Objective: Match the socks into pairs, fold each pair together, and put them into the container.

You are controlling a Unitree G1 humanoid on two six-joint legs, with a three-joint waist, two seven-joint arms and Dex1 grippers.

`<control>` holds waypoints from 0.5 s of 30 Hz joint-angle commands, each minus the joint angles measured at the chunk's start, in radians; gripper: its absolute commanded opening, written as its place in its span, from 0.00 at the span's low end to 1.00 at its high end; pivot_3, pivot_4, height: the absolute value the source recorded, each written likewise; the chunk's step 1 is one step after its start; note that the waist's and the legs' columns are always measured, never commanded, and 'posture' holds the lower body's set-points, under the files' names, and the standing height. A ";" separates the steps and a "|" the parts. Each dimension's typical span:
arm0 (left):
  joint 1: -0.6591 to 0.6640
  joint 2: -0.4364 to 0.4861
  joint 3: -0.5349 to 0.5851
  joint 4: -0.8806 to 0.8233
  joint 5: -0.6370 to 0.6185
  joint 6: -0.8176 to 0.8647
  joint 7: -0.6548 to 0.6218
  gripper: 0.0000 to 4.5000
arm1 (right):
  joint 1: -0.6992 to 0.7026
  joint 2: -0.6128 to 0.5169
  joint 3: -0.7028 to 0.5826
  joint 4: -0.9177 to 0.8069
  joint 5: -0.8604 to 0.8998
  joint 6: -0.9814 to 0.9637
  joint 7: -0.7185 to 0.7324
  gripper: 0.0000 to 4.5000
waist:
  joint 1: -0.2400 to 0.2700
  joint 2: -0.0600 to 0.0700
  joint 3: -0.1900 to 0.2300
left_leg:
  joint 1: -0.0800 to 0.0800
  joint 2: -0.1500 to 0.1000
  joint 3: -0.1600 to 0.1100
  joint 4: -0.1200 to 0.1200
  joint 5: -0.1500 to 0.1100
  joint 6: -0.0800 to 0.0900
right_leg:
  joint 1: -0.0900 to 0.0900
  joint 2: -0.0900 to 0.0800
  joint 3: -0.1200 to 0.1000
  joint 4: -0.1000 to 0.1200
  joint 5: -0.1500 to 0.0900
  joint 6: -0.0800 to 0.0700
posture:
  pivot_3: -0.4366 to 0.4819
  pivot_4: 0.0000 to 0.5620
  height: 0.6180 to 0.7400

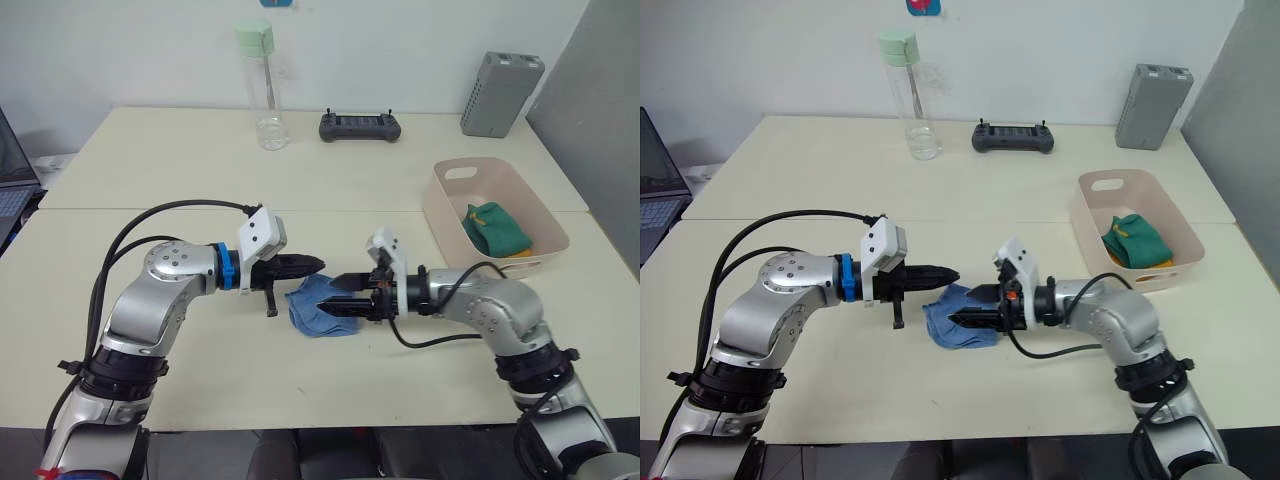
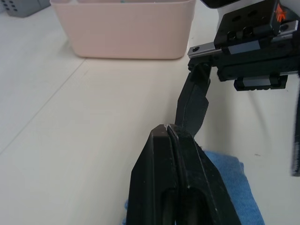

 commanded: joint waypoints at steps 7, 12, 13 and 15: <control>0.132 0.084 -0.153 0.099 0.208 -0.234 -0.014 0.00 | 0.060 -0.043 -0.122 -0.029 0.031 0.094 -0.098 0.99 | -0.003 0.000 0.000 | 0.000 0.000 0.000 -0.001 0.000 0.000 | -0.001 0.000 0.000 0.000 -0.001 -0.001 | 0.48 0.27 1.00; 0.200 0.075 -0.154 0.191 0.267 -0.371 0.024 0.00 | 0.105 -0.027 -0.076 0.021 -0.016 0.073 -0.119 0.99 | 0.000 0.000 0.000 | 0.000 0.000 0.001 -0.001 0.000 0.000 | -0.001 0.000 0.001 0.000 -0.001 -0.001 | 0.48 0.27 1.00; 0.211 0.078 -0.153 0.192 0.269 -0.380 0.023 0.00 | 0.108 -0.020 -0.073 0.032 -0.019 0.077 -0.122 0.99 | 0.000 0.000 0.000 | 0.001 0.000 0.001 -0.001 0.000 0.000 | 0.000 0.000 0.001 0.000 -0.001 -0.001 | 0.48 0.27 1.00; 0.225 0.078 -0.146 0.185 0.261 -0.384 0.025 0.00 | 0.103 0.000 -0.057 0.072 -0.034 0.079 -0.131 0.99 | -0.001 0.000 0.000 | 0.001 0.000 0.001 -0.001 0.000 0.000 | 0.000 0.000 0.001 0.000 -0.001 -0.001 | 0.48 0.27 1.00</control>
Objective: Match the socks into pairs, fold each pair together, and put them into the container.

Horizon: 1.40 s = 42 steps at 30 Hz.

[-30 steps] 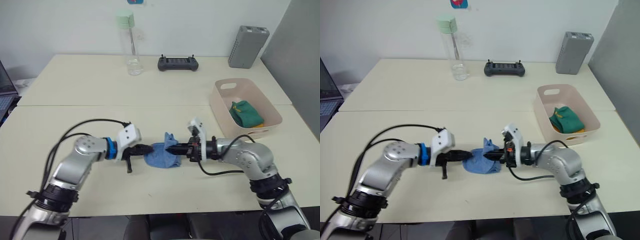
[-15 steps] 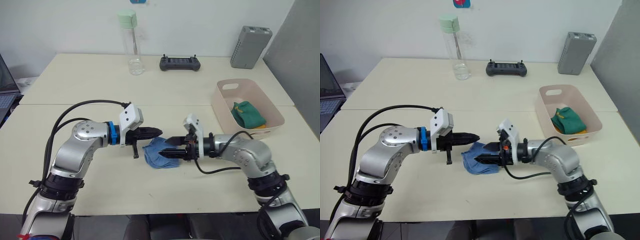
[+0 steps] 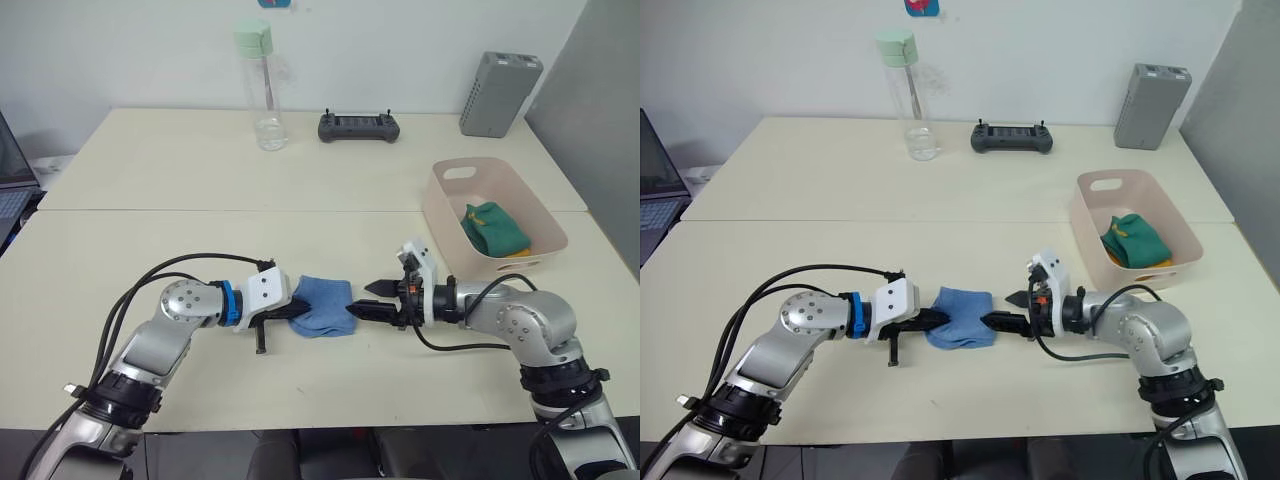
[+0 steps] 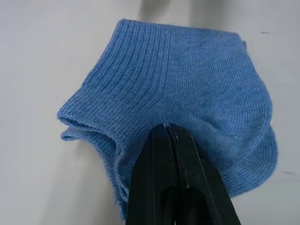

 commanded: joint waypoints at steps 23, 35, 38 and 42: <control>0.081 -0.006 0.058 -0.055 -0.021 0.016 0.044 0.00 | -0.105 0.256 0.095 0.290 -0.091 -0.067 0.018 0.62 | -0.007 0.001 -0.001 | 0.002 0.001 0.001 -0.002 0.000 0.000 | 0.000 0.000 0.000 0.001 0.000 -0.001 | 0.48 0.27 1.00; -0.042 -0.015 0.156 -0.099 -0.239 0.181 -0.029 0.25 | -0.100 0.165 -0.065 0.112 -0.014 -0.045 0.004 0.00 | 0.002 0.001 0.000 | 0.001 0.000 0.000 -0.002 0.000 0.000 | 0.000 0.000 -0.001 0.000 0.000 0.000 | 0.48 0.27 1.00; -0.191 -0.057 0.172 -0.088 -0.283 0.240 -0.006 0.45 | -0.142 0.060 -0.199 0.012 0.028 -0.005 -0.023 0.00 | 0.013 0.001 0.002 | -0.002 0.000 0.000 0.000 0.000 0.000 | -0.001 0.000 -0.002 0.000 0.001 0.000 | 0.48 0.27 1.00; -0.371 -0.162 0.179 -0.103 -0.347 0.342 0.075 0.72 | -0.198 -0.100 -0.319 -0.053 0.039 0.009 -0.035 0.00 | 0.023 0.001 0.002 | -0.003 -0.001 0.000 0.001 0.000 0.000 | 0.000 0.000 -0.002 -0.001 0.001 0.001 | 0.48 0.27 1.00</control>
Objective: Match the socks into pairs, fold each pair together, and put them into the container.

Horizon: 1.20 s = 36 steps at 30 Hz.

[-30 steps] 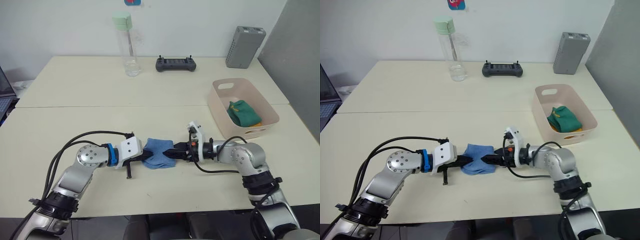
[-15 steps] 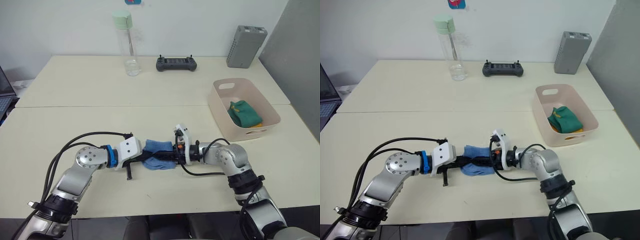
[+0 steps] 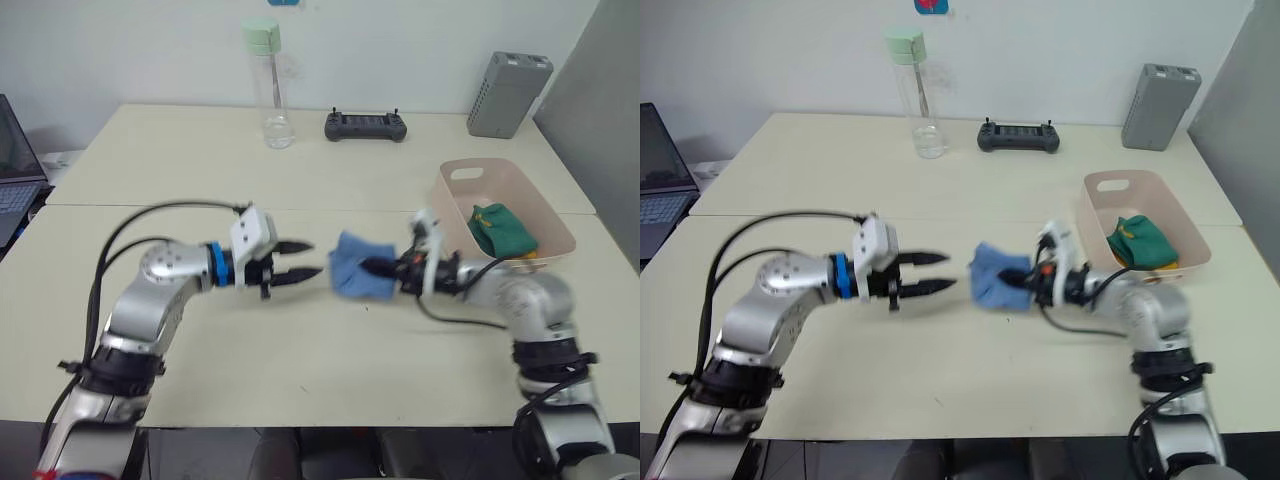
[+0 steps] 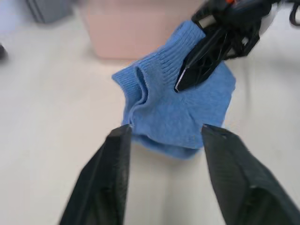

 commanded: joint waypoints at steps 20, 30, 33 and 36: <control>-0.321 -0.435 -0.131 0.048 0.043 0.059 0.249 1.00 | -0.091 -0.612 0.274 0.487 -0.879 -1.236 0.075 0.00 | -0.029 0.006 0.003 | 0.003 -0.002 0.006 0.000 0.000 0.001 | 0.000 -0.001 0.007 0.001 -0.001 0.002 | 0.48 0.27 1.00; -0.266 -0.406 -0.137 -0.024 0.049 0.105 0.258 1.00 | -0.146 -0.573 0.342 0.657 -1.037 -1.441 0.086 0.00 | -0.015 0.006 0.003 | 0.003 -0.003 0.006 0.001 0.000 0.000 | 0.002 -0.002 0.006 0.000 0.001 0.000 | 0.48 0.27 1.00; -0.264 -0.404 -0.136 -0.024 0.053 0.105 0.260 1.00 | -0.143 -0.576 0.346 0.675 -1.052 -1.472 0.109 0.00 | -0.008 0.006 0.003 | 0.003 -0.003 0.006 0.001 0.000 0.000 | 0.002 -0.002 0.006 0.000 0.002 -0.001 | 0.48 0.27 1.00; -0.267 -0.402 -0.134 -0.013 0.060 0.099 0.257 1.00 | -0.138 -0.573 0.344 0.683 -1.041 -1.474 0.146 0.00 | -0.002 0.006 0.003 | 0.003 -0.003 0.006 0.002 0.000 0.000 | 0.002 -0.002 0.006 0.000 0.002 -0.001 | 0.48 0.27 1.00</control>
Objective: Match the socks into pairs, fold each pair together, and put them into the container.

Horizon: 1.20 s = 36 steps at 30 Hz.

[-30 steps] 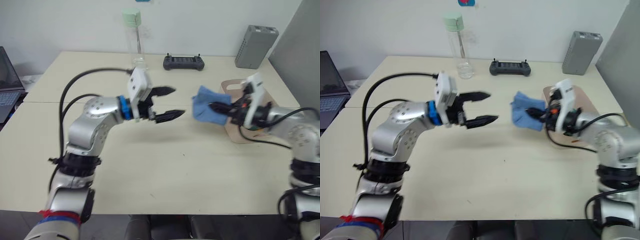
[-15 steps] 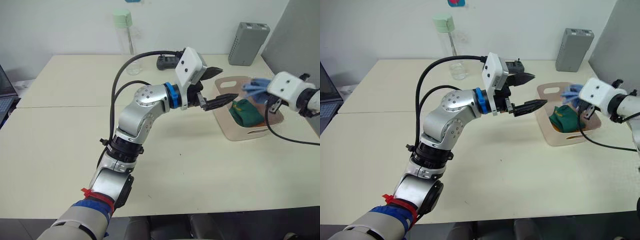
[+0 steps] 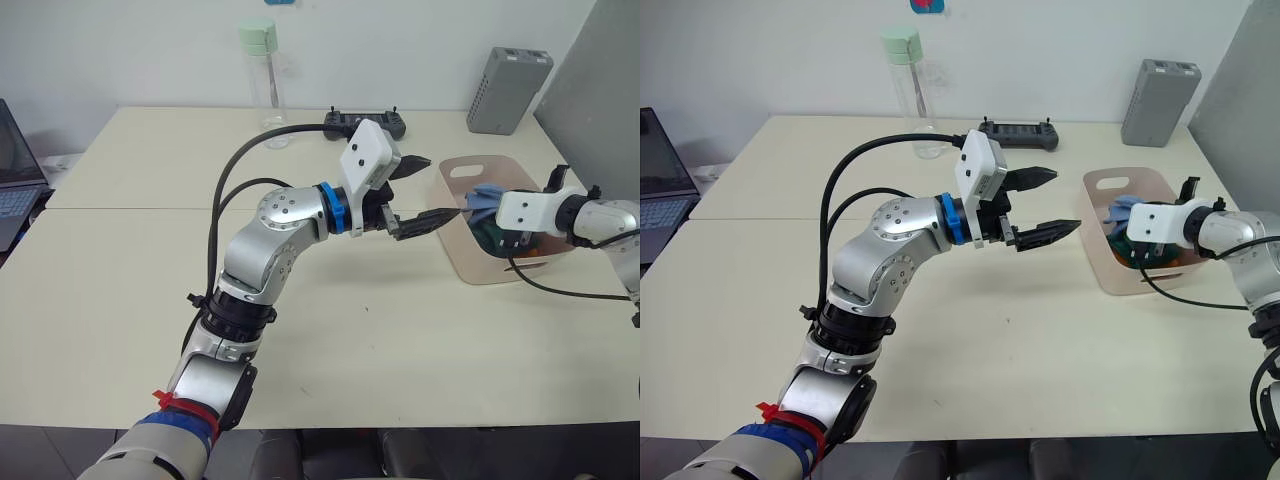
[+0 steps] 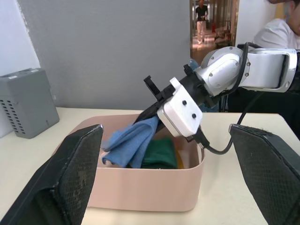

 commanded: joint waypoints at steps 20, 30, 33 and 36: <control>-0.038 -0.007 0.005 0.007 0.016 -0.034 -0.003 1.00 | -0.102 -0.058 -0.112 0.047 0.204 0.112 0.377 0.99 | 0.003 0.000 0.000 | 0.000 0.000 0.000 0.002 0.000 0.000 | 0.002 0.000 0.000 0.000 0.001 0.001 | 0.48 0.27 1.00; -0.048 -0.005 0.012 0.023 0.030 -0.050 -0.003 1.00 | -0.279 -0.231 -0.092 0.093 0.188 0.189 0.633 0.99 | 0.003 0.004 0.002 | 0.001 0.000 0.000 0.002 0.000 0.000 | 0.002 -0.001 -0.001 0.000 0.001 0.001 | 0.48 0.27 1.00; -0.049 -0.013 0.010 0.025 0.028 -0.054 -0.006 1.00 | -0.333 -0.187 -0.109 0.126 0.196 0.179 0.569 0.99 | -0.005 0.005 0.002 | 0.001 0.000 0.000 0.002 0.000 0.000 | 0.002 -0.001 0.000 0.000 0.002 0.001 | 0.48 0.27 1.00; -0.051 -0.019 0.008 0.028 0.028 -0.058 -0.009 1.00 | -0.313 -0.135 -0.129 0.124 0.228 0.167 0.546 0.91 | -0.014 0.005 0.002 | 0.001 0.000 0.000 0.002 0.000 0.000 | 0.002 -0.001 0.001 0.001 0.002 0.002 | 0.48 0.27 1.00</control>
